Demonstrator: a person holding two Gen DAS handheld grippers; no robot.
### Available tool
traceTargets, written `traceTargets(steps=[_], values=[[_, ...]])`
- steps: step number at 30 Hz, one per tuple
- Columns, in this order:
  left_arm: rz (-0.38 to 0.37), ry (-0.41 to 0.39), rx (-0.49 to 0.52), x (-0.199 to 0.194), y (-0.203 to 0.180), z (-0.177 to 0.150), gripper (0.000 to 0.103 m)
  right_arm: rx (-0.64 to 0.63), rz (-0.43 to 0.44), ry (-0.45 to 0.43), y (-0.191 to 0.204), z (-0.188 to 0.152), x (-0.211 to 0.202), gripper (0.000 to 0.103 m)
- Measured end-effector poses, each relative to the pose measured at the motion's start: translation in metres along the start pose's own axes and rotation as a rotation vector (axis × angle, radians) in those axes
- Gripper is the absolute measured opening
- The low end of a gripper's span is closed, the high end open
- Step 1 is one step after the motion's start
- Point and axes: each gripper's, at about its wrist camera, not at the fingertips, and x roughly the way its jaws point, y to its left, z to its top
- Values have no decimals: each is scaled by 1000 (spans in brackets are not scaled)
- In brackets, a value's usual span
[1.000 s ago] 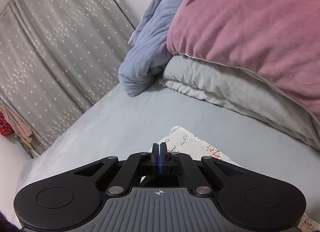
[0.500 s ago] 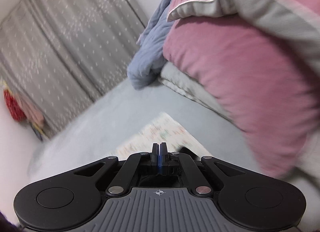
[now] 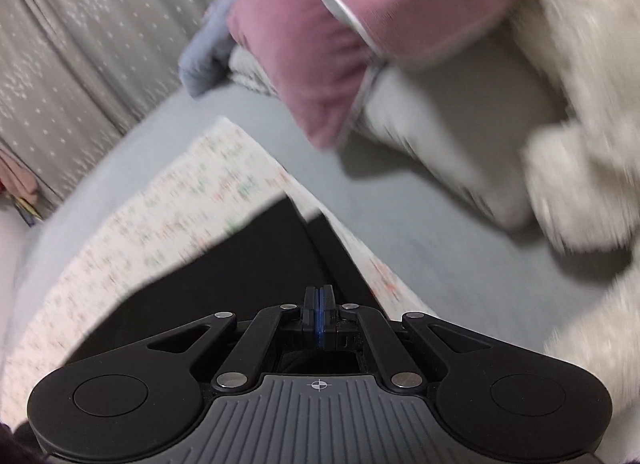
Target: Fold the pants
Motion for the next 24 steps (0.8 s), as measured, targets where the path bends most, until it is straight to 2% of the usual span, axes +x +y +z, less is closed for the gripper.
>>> traceTargets(steps=[3, 6, 8, 10, 15, 20, 21, 22, 24], values=[[-12, 6, -45, -10, 9, 2, 33, 22, 0, 3, -10, -7, -1, 0], [0, 20, -69, -18, 17, -2, 36, 16, -4, 8, -13, -12, -3, 0], [-18, 23, -110, -23, 23, -7, 37, 19, -15, 7, -11, -13, -1, 0], [-34, 17, -151, -26, 30, -10, 44, 36, -10, -1, -17, -15, -5, 0], [-22, -2, -195, -30, 41, -9, 46, 63, 29, -48, -20, -11, -23, 0], [-78, 4, -236, -34, 42, -15, 59, 44, 4, -69, -21, -8, -30, 0], [-78, 9, -225, -34, 39, -17, 66, 48, 2, -65, -23, -8, -29, 0], [-64, 19, -207, -35, 36, -20, 71, 53, 2, -62, -25, -9, -28, 0], [8, 52, -178, -31, 28, -27, 72, 56, 6, -62, -26, -11, -28, 0]])
